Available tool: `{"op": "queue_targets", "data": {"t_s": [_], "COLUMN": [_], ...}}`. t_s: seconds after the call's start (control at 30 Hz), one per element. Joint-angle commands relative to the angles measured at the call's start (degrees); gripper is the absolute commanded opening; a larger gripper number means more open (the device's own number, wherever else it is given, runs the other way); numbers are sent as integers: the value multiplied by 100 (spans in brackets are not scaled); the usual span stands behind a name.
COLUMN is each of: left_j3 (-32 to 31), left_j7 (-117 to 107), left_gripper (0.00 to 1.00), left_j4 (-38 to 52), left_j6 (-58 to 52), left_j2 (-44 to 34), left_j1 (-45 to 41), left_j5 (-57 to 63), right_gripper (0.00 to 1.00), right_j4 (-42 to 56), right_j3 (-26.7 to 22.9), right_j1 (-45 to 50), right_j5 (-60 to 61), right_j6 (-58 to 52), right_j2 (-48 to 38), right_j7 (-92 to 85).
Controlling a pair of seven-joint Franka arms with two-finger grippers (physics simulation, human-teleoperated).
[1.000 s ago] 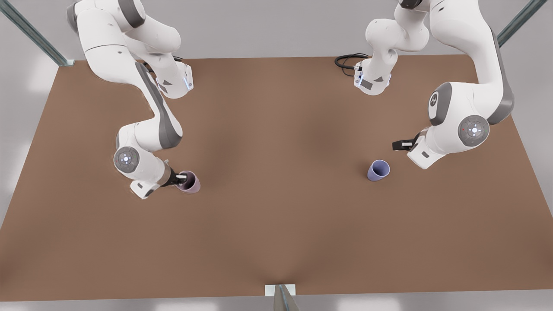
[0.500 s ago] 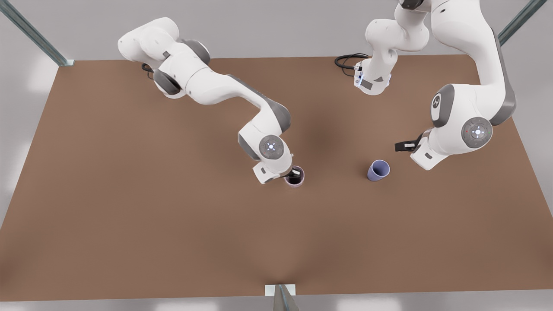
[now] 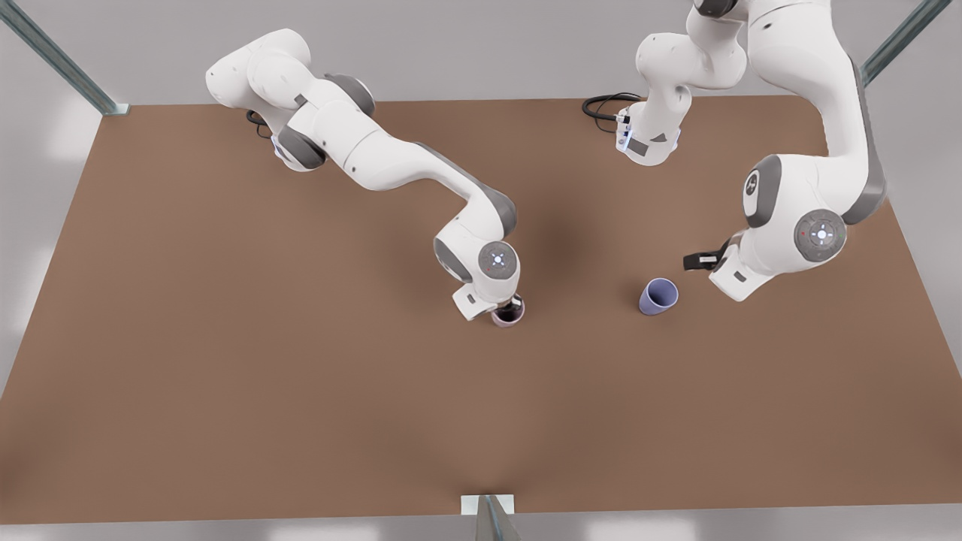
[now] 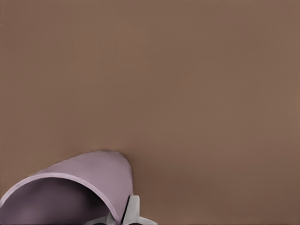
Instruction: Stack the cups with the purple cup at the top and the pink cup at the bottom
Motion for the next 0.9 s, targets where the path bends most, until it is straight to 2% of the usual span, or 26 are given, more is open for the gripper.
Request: {"op": "queue_targets", "data": {"t_s": [0.0, 0.03, 0.07, 0.23, 0.33, 0.4, 0.43, 0.47, 0.5, 0.53, 0.57, 0.63, 0.67, 0.7, 0.73, 0.87], "left_j3": [0, 0, 0, -8, -8, -8, -8, -8, -8, -8, -8, -8, -8, -8, -8, -8], "left_j7": [4, 65, 65, 4, 4, 21, 65, 65, 65, 65, 65, 65, 65, 65, 65, 65], "left_gripper": [100, 100, 100, 100, 100, 100, 100, 100, 100, 100, 100, 100, 100, 100, 100, 100], "left_j4": [-91, -355, -512, -1533, -1682, -1717, -1779, -1814, -1937, -2095, -2183, -2350, -2412, -2447, -2456, -2535], "left_j6": [115, 308, 483, 2049, 2251, 2321, 2339, 2426, 2532, 2681, 2804, 3077, 3182, 3209, 3209, 3296], "left_j2": [-14, -76, -93, -172, -146, -67, -32, -14, -5, -5, 3, 91, 135, 153, 179, 311], "left_j1": [-1, -1, -1, -1, 43, 166, 227, 236, 245, 245, 289, 298, 307, 315, 315, 315], "left_j5": [-7, 1, -7, -69, -69, -69, -78, -78, -78, -78, -78, -78, -78, -78, -78, -78], "right_gripper": [33, 93, 97, 100, 100, 100, 100, 100, 100, 100, 100, 100, 100, 100, 100, 100], "right_j4": [-7, -25, -86, -130, -121, -121, -209, -595, -1736, -3379, -4583, -4551, -4324, -3585, -3180, -3417], "right_j3": [1, 1, 1, -8, -8, 1, 27, 36, 36, 54, 54, -8, 10, -8, 1, 19], "right_j1": [5, 22, 22, 31, 31, -214, -540, -970, -1506, -2261, -2981, -4081, -4460, -4513, -4522, -4539], "right_j5": [-10, -19, -19, -28, -98, -81, -63, -63, -63, 16, 279, 271, 297, 306, 315, 579], "right_j6": [9, 9, 9, 18, -8, -96, -570, -826, -572, 244, 982, 1099, 485, -534, -1018, -843], "right_j2": [-1, -10, -19, -10, -45, -405, -774, -1345, -2197, -3251, -3963, -4255, -4440, -4396, -4378, -4589], "right_j7": [3, 29, 29, 29, 11, -50, -348, -893, -1332, -2131, -3158, -4329, -5138, -5350, -5560, -5948]}}
